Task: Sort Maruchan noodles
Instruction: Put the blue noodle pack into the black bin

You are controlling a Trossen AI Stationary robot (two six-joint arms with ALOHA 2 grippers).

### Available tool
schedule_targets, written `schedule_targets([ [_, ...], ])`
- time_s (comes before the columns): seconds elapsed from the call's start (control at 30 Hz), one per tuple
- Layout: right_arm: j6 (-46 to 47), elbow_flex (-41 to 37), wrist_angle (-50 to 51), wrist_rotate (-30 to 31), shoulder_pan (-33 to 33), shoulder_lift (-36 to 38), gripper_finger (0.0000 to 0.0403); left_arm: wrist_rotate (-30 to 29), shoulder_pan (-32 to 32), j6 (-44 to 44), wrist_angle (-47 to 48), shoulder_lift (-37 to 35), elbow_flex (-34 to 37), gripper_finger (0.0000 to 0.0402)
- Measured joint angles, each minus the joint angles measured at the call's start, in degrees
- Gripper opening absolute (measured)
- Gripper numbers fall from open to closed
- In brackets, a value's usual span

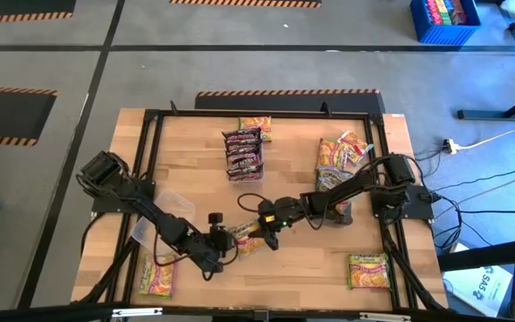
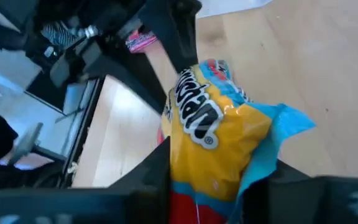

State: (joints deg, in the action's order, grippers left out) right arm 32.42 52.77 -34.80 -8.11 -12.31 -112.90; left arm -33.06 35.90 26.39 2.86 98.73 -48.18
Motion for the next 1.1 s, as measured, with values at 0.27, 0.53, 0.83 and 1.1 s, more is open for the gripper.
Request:
schedule_targets([
  [0.27, -4.47, -0.07, 7.18, 3.81, -3.10, 3.75, 0.0110, -0.71, 2.50, 1.22, 6.72, -9.02, -0.03, 0.0138],
  [0.53, -10.19, -0.26, 16.26, 14.26, -8.33, 8.98, 0.0108, -3.29, 1.58, 6.44, 6.93, -12.54, 0.00, 0.0146],
  [0.83, -17.90, -0.31, 18.81, 21.71, -14.85, 10.45, 0.0111, 0.05, -2.17, 5.11, 2.00, -12.10, 0.00, 0.0223],
  [1.1, -20.11, -0.31, 17.42, 26.12, -16.94, 10.45, 0.0112, -1.01, -3.66, -2.78, -5.66, -10.55, 0.68, 0.0231],
])
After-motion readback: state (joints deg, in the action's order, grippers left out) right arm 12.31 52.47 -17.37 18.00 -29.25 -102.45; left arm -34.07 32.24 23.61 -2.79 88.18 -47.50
